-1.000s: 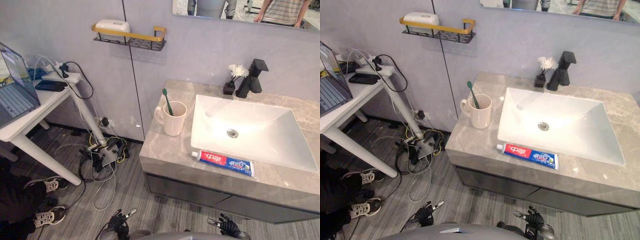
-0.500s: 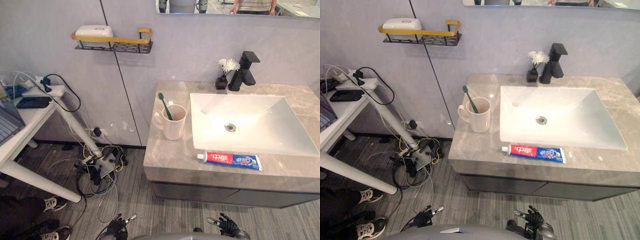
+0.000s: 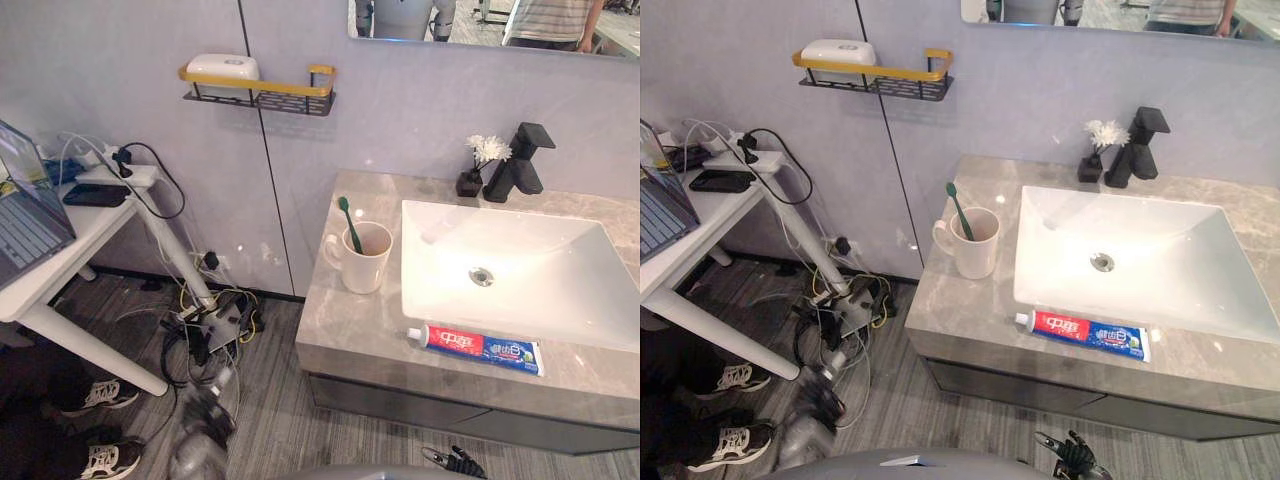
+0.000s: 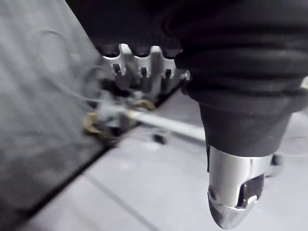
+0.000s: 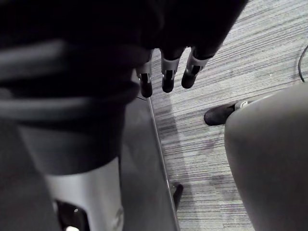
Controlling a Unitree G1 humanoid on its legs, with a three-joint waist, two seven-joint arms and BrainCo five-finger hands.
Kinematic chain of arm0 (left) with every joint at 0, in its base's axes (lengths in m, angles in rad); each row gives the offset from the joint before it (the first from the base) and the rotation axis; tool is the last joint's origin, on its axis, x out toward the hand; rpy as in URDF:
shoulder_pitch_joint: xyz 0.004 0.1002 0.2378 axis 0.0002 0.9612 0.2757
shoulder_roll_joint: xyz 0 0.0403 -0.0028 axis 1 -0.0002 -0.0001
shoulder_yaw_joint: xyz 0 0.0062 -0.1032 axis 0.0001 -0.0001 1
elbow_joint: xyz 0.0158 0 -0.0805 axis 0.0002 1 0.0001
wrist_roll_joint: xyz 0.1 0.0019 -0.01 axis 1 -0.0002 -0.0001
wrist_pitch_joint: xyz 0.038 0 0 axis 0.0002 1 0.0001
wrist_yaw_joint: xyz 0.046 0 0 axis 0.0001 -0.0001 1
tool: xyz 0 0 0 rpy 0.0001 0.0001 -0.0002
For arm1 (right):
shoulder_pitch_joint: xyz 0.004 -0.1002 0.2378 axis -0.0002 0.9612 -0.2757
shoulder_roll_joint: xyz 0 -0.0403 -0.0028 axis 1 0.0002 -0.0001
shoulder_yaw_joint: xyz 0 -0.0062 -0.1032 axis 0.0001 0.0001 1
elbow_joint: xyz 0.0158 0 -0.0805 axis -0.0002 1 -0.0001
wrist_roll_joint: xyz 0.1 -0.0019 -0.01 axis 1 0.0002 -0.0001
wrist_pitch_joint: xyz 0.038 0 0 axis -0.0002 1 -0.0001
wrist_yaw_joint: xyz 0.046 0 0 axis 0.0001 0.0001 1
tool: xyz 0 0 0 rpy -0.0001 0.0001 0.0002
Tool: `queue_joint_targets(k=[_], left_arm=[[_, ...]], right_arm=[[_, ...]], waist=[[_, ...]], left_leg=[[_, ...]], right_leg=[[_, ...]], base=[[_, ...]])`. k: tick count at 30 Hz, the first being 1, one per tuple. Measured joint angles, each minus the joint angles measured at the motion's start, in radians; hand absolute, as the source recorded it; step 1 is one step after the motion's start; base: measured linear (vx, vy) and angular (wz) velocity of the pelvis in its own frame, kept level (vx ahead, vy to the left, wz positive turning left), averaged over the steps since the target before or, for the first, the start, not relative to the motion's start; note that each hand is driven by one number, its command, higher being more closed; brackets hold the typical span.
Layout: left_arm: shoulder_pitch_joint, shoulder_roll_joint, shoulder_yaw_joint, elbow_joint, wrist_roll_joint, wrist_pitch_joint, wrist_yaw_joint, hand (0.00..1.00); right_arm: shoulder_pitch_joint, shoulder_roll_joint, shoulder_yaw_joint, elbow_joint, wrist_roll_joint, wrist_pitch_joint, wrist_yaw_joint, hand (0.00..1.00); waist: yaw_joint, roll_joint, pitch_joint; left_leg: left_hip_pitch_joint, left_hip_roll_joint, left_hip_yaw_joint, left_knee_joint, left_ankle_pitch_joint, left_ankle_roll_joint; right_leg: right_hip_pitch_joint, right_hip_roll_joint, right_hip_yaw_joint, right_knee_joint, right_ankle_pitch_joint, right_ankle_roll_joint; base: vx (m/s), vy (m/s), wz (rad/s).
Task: Organize washtable
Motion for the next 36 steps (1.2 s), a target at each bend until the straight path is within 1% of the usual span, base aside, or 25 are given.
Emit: queue_joint_targets(k=[2, 3, 4, 6, 7, 8, 9, 10, 11, 12, 14, 15, 17, 18, 19, 21, 23, 24, 25, 27, 28, 29, 32, 35, 36], left_arm=[[-0.012, 0.000, 0.074, -0.168, 0.050, -0.019, 0.067, 0.00], [-0.018, 0.000, 0.101, -0.255, 0.108, -0.025, 0.106, 0.00], [-0.020, 0.002, 0.104, -0.297, 0.131, -0.026, 0.122, 0.00], [-0.024, -0.001, 0.087, -0.480, 0.266, -0.024, 0.177, 0.00], [-0.024, 0.000, 0.075, -0.532, 0.299, -0.023, 0.181, 0.00], [-0.024, 0.004, 0.039, -0.632, 0.355, -0.016, 0.194, 0.00], [-0.024, 0.008, 0.014, -0.682, 0.393, -0.014, 0.199, 0.00], [-0.025, 0.026, -0.060, -0.779, 0.463, -0.014, 0.198, 0.00], [-0.033, 0.063, -0.151, -0.858, 0.534, -0.015, 0.190, 0.00], [-0.043, 0.083, -0.191, -0.883, 0.570, -0.018, 0.176, 0.00], [-0.093, 0.133, -0.352, -0.932, 0.658, -0.026, 0.117, 0.00], [-0.103, 0.135, -0.381, -0.936, 0.672, -0.027, 0.102, 0.00], [-0.136, 0.164, -0.476, -0.936, 0.701, -0.024, 0.030, 0.00], [-0.144, 0.173, -0.492, -0.936, 0.725, -0.019, 0.002, 0.00], [-0.167, 0.187, -0.521, -0.933, 0.772, -0.011, -0.045, 0.00], [-0.224, 0.206, -0.601, -0.905, 0.805, -0.003, -0.084, 0.00], [-0.272, 0.206, -0.658, -0.863, 0.818, 0.008, -0.110, 0.00], [-0.319, 0.206, -0.707, -0.816, 0.849, 0.022, -0.129, 0.00], [-0.339, 0.206, -0.728, -0.797, 0.853, 0.030, -0.143, 0.00], [-0.439, 0.202, -0.829, -0.698, 0.883, 0.044, -0.178, 0.00], [-0.461, 0.202, -0.854, -0.673, 0.891, 0.049, -0.186, 0.00], [-0.494, 0.197, -0.893, -0.627, 0.901, 0.053, -0.199, 0.00], [-0.553, 0.194, -0.953, -0.531, 0.929, 0.060, -0.221, 0.00], [-0.582, 0.190, -0.969, -0.424, 0.931, 0.065, -0.225, 0.00], [-0.583, 0.190, -0.970, -0.419, 0.931, 0.066, -0.225, 0.00]], right_arm=[[0.000, -0.002, 0.008, -0.001, 0.000, -0.002, -0.005, 0.00], [0.001, -0.002, 0.009, -0.001, 0.000, -0.002, -0.005, 0.00], [0.002, -0.003, 0.009, -0.001, 0.000, -0.002, -0.005, 0.00], [0.013, -0.003, 0.012, -0.001, 0.001, -0.004, -0.004, 0.00], [0.013, -0.003, 0.013, -0.001, 0.001, -0.004, -0.003, 0.00], [0.013, -0.002, 0.013, -0.001, 0.001, -0.004, 0.000, 0.00], [0.014, -0.002, 0.012, -0.001, 0.002, -0.004, 0.004, 0.00], [0.015, -0.002, 0.012, -0.001, 0.002, -0.005, 0.010, 0.00], [0.016, -0.003, 0.011, -0.001, 0.002, -0.005, 0.017, 0.00], [0.016, -0.003, 0.010, -0.001, 0.002, -0.005, 0.019, 0.00], [0.016, -0.003, 0.010, -0.001, 0.012, -0.004, 0.036, 0.00], [0.016, -0.004, 0.010, -0.001, 0.014, -0.005, 0.040, 0.00], [0.016, -0.009, 0.010, -0.002, 0.020, -0.004, 0.052, 0.00], [0.016, -0.009, 0.010, -0.002, 0.020, -0.003, 0.056, 0.00], [0.016, -0.009, 0.012, -0.002, 0.020, -0.001, 0.061, 0.00], [0.015, -0.010, 0.016, -0.003, 0.020, 0.000, 0.066, 0.00], [0.014, -0.011, 0.024, -0.003, 0.020, 0.000, 0.073, 0.00], [0.013, -0.013, 0.031, -0.005, 0.020, 0.001, 0.079, 0.00], [0.012, -0.015, 0.037, -0.006, 0.020, 0.002, 0.083, 0.00], [0.009, -0.017, 0.056, -0.013, 0.020, 0.006, 0.084, 0.00], [0.008, -0.016, 0.057, -0.013, 0.020, 0.011, 0.084, 0.00], [0.005, -0.015, 0.059, -0.012, 0.020, 0.017, 0.084, 0.00], [-0.007, -0.014, 0.062, -0.013, 0.025, 0.020, 0.088, 0.00], [-0.015, -0.014, 0.067, -0.013, 0.040, 0.022, 0.092, 0.00], [-0.015, -0.014, 0.068, -0.013, 0.040, 0.022, 0.092, 0.00]], waist=[[0.001, 0.003, 0.000], [0.004, 0.005, 0.001], [0.008, 0.006, 0.001], [0.021, 0.005, 0.000], [0.023, 0.006, 0.000], [0.028, 0.006, 0.000], [0.029, 0.006, 0.001], [0.032, 0.007, 0.001], [0.035, 0.009, 0.000], [0.036, 0.011, 0.000], [0.033, 0.020, -0.003], [0.032, 0.021, -0.003], [0.026, 0.024, -0.006], [0.026, 0.023, -0.005], [0.026, 0.021, -0.005], [0.026, 0.020, -0.006], [0.024, 0.017, -0.007], [0.022, 0.015, -0.008], [0.020, 0.014, -0.008], [0.012, 0.008, -0.012], [0.011, 0.005, -0.013], [0.003, 0.002, -0.014], [-0.021, 0.001, -0.014], [-0.042, 0.001, -0.014], [-0.042, 0.001, -0.014]], left_leg=[[0.000, 0.000, 0.000, 0.002, 0.000, 0.001], [0.000, 0.000, 0.000, 0.004, 0.001, 0.001], [0.000, 0.000, 0.000, 0.004, 0.001, 0.001], [-0.012, -0.003, -0.011, 0.020, 0.003, -0.002], [-0.013, -0.004, -0.014, 0.021, 0.005, -0.002], [-0.014, -0.006, -0.017, 0.020, 0.011, -0.006], [-0.014, -0.006, -0.019, 0.020, 0.013, -0.009], [-0.015, -0.007, -0.023, 0.020, 0.017, -0.011], [-0.019, -0.006, -0.024, 0.020, 0.018, -0.011], [-0.020, -0.006, -0.024, 0.020, 0.020, -0.011], [-0.021, -0.005, -0.024, 0.019, 0.022, -0.009], [-0.021, -0.005, -0.024, 0.019, 0.023, -0.009], [-0.021, -0.003, -0.019, 0.019, 0.023, -0.008], [-0.022, -0.002, -0.017, 0.018, 0.024, -0.008], [-0.026, -0.001, -0.013, 0.018, 0.024, -0.006], [-0.037, -0.002, -0.010, 0.018, 0.029, -0.005], [-0.044, -0.002, -0.003, 0.017, 0.030, -0.004], [-0.053, -0.001, 0.010, 0.016, 0.030, -0.004], [-0.058, -0.001, 0.015, 0.015, 0.030, -0.004], [-0.080, -0.001, 0.026, 0.017, 0.033, -0.005], [-0.082, -0.001, 0.027, 0.017, 0.033, -0.006], [-0.084, -0.001, 0.029, 0.017, 0.034, -0.006], [-0.080, -0.001, 0.030, 0.012, 0.034, -0.006], [-0.070, 0.000, 0.030, 0.001, 0.034, -0.006], [-0.069, 0.000, 0.030, 0.001, 0.034, -0.006]], right_leg=[[0.002, 0.000, 0.000, -0.004, 0.005, 0.000], [0.003, 0.000, 0.000, -0.004, 0.006, -0.001], [0.003, 0.000, 0.000, -0.005, 0.008, -0.001], [0.000, -0.004, -0.003, -0.004, 0.009, -0.002], [0.000, -0.004, -0.006, -0.003, 0.009, -0.002], [0.000, -0.007, -0.008, -0.001, 0.009, -0.002], [-0.001, -0.008, -0.009, 0.001, 0.009, -0.002], [-0.005, -0.009, -0.011, 0.006, 0.009, -0.002], [-0.012, -0.008, -0.011, 0.010, 0.009, -0.002], [-0.015, -0.007, -0.011, 0.012, 0.009, -0.002], [-0.017, -0.006, -0.008, 0.014, 0.010, -0.002], [-0.018, -0.006, -0.006, 0.014, 0.010, -0.001], [-0.023, -0.002, 0.004, 0.014, 0.015, -0.003], [-0.025, -0.002, 0.006, 0.014, 0.017, -0.004], [-0.032, 0.000, 0.008, 0.014, 0.021, -0.005], [-0.043, -0.001, 0.012, 0.011, 0.030, -0.003], [-0.052, -0.001, 0.021, 0.009, 0.035, -0.002], [-0.058, 0.000, 0.033, 0.000, 0.045, -0.004], [-0.064, 0.000, 0.037, -0.004, 0.050, -0.003], [-0.084, 0.000, 0.041, -0.015, 0.065, -0.002], [-0.084, 0.000, 0.042, -0.021, 0.070, -0.002], [-0.083, 0.001, 0.046, -0.029, 0.075, -0.003], [-0.082, 0.001, 0.047, -0.032, 0.075, -0.003], [-0.077, 0.002, 0.045, -0.033, 0.075, -0.003], [-0.077, 0.002, 0.045, -0.033, 0.075, -0.003]], base=[[-0.02, -0.003, 0.00], [0.00, 0.000, 0.00], [0.00, 0.000, 0.00], [-0.03, -0.005, 0.11], [-0.04, -0.012, 0.17], [-0.04, -0.010, 0.10], [-0.05, -0.020, 0.09], [-0.06, -0.020, 0.05], [-0.07, -0.021, 0.04], [-0.08, -0.019, 0.01], [-0.08, -0.015, -0.02], [-0.07, -0.009, -0.07], [-0.06, -0.009, -0.12], [-0.06, -0.010, -0.12], [-0.05, -0.007, -0.08], [-0.05, -0.001, -0.05], [-0.04, 0.005, -0.13], [-0.03, 0.005, -0.23], [-0.02, 0.003, -0.26], [0.01, 0.001, -0.15], [0.03, -0.003, -0.08], [0.03, -0.005, -0.03], [0.04, 0.000, -0.03], [0.01, 0.001, -0.01], [0.00, 0.000, 0.00]])
